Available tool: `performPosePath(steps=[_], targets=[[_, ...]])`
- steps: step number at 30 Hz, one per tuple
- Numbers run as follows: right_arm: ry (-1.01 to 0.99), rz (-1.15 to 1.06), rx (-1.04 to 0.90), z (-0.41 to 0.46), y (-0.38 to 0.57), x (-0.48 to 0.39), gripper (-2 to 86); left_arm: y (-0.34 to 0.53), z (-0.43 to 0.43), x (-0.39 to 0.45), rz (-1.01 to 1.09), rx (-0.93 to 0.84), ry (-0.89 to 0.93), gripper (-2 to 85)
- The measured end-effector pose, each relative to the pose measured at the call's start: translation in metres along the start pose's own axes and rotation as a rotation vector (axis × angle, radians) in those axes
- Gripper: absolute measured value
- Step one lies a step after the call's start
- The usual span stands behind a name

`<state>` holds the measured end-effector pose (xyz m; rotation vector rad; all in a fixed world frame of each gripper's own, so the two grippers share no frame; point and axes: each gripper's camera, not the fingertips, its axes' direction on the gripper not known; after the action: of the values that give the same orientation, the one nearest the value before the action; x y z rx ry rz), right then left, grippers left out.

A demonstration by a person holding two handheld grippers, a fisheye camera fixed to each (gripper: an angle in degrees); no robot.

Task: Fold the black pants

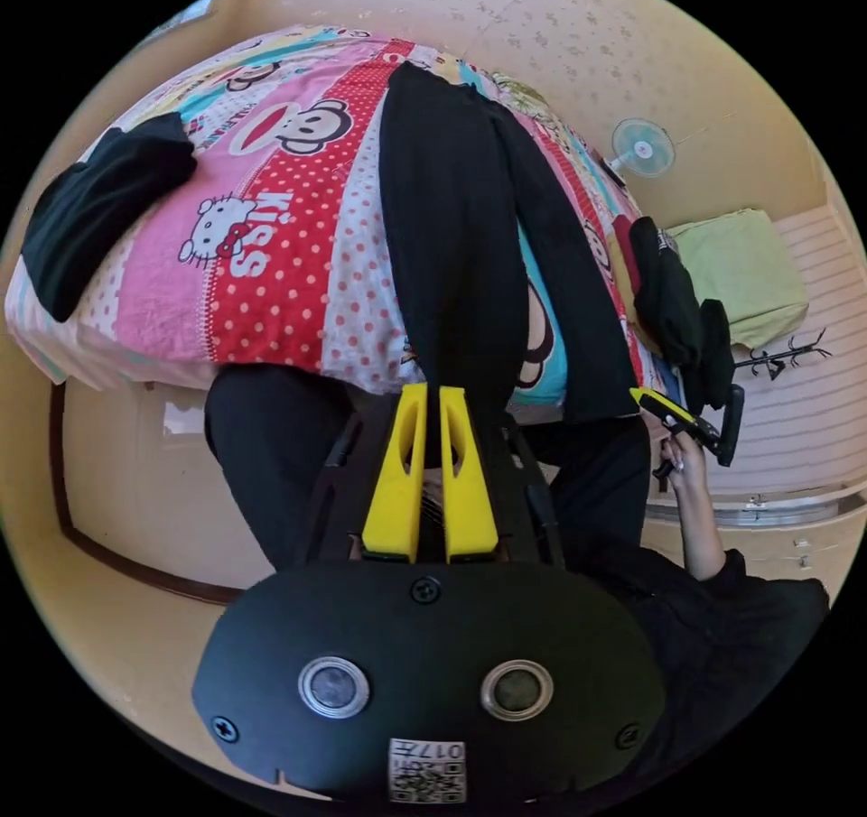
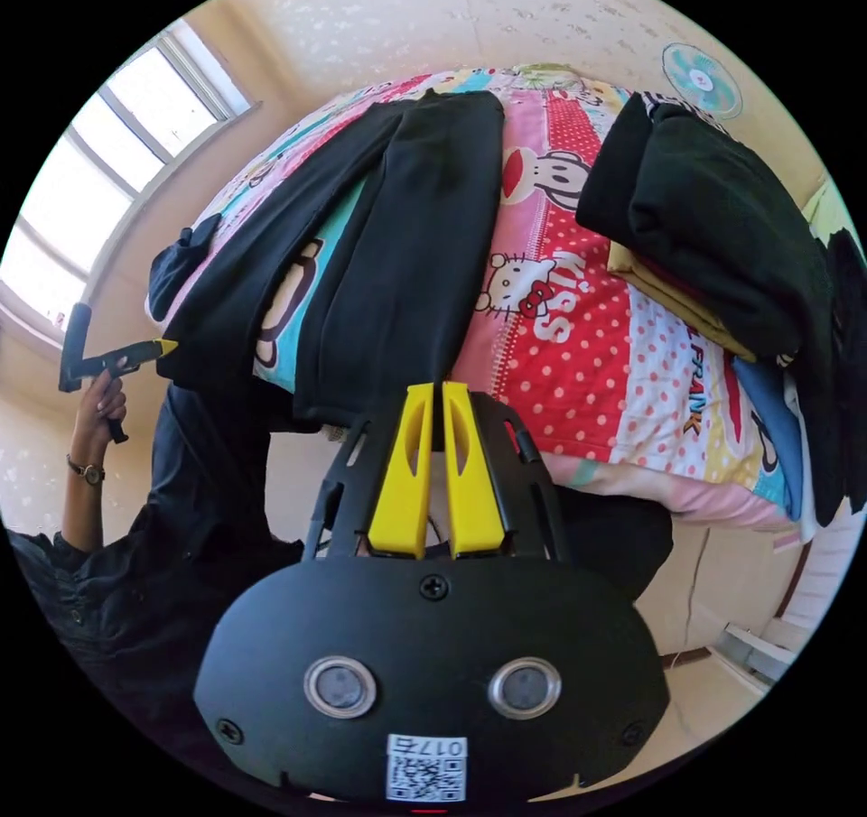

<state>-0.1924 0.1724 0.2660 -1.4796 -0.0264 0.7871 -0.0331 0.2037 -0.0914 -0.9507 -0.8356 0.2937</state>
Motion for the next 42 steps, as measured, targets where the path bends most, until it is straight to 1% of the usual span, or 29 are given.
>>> performPosePath(steps=[2,4,7,9,10,12,14,16,19,21,23,25,27,30,33,34,36,38,39,40,42], targets=[[0.013,0.008,-0.006,0.003,0.008,0.012,2.4,0.007,0.001,-0.014,-0.061,0.030,0.030,3.2],[-0.031,0.027,0.037,-0.004,0.014,0.022,2.4,0.016,-0.005,-0.019,-0.095,0.087,0.039,4.6],[-0.099,0.047,0.129,-0.026,0.020,0.039,2.4,0.023,-0.022,-0.007,-0.065,0.144,0.053,11.3],[-0.165,0.063,0.187,-0.040,0.024,0.050,2.4,0.020,-0.034,0.021,0.035,0.167,0.130,16.2],[-0.216,0.072,0.222,-0.047,0.027,0.057,2.4,0.018,-0.037,0.030,0.074,0.168,0.159,16.3],[-0.291,0.060,0.281,-0.055,0.030,0.063,2.4,0.005,-0.041,0.072,0.217,0.152,0.263,16.4],[-0.391,0.028,0.328,-0.059,0.028,0.065,2.3,-0.008,-0.039,0.104,0.304,0.145,0.297,16.3],[-0.458,-0.018,0.333,-0.057,0.022,0.062,2.3,-0.023,-0.031,0.133,0.364,0.133,0.299,16.2],[-0.495,-0.058,0.305,-0.048,0.009,0.052,2.2,-0.054,-0.001,0.173,0.416,0.053,0.272,17.1],[-0.497,-0.050,0.286,-0.046,0.003,0.048,2.2,-0.068,0.028,0.192,0.422,-0.012,0.252,19.2],[-0.462,-0.069,0.261,-0.043,-0.007,0.037,2.2,-0.069,0.045,0.199,0.440,-0.036,0.256,19.0],[-0.452,-0.095,0.258,-0.042,-0.012,0.031,2.2,-0.064,0.061,0.200,0.451,-0.063,0.220,15.1],[-0.442,-0.099,0.240,-0.038,-0.016,0.031,2.2,-0.055,0.070,0.194,0.467,-0.050,0.098,7.7],[-0.479,-0.121,0.204,-0.024,-0.017,0.040,1.9,-0.047,0.072,0.184,0.509,-0.033,0.053,4.2],[-0.486,-0.211,0.131,-0.020,-0.025,0.053,1.4,-0.045,0.066,0.170,0.524,0.004,0.026,2.5],[-0.451,-0.248,0.093,-0.025,-0.034,0.059,1.3,-0.045,0.064,0.165,0.523,0.012,0.026,2.2],[-0.385,-0.292,0.072,-0.038,-0.056,0.069,1.6,-0.051,0.053,0.140,0.493,0.030,0.094,1.5],[-0.261,-0.328,0.076,-0.056,-0.106,0.081,2.7,-0.056,0.047,0.121,0.467,0.035,0.167,1.2],[-0.230,-0.330,0.077,-0.060,-0.123,0.083,3.2,-0.060,0.045,0.111,0.460,0.033,0.200,1.1],[-0.176,-0.328,0.084,-0.066,-0.159,0.085,4.9,-0.062,0.045,0.108,0.456,0.027,0.208,1.1],[-0.131,-0.314,0.125,-0.068,-0.218,0.088,7.9,-0.069,0.040,0.099,0.447,0.009,0.262,1.1]])
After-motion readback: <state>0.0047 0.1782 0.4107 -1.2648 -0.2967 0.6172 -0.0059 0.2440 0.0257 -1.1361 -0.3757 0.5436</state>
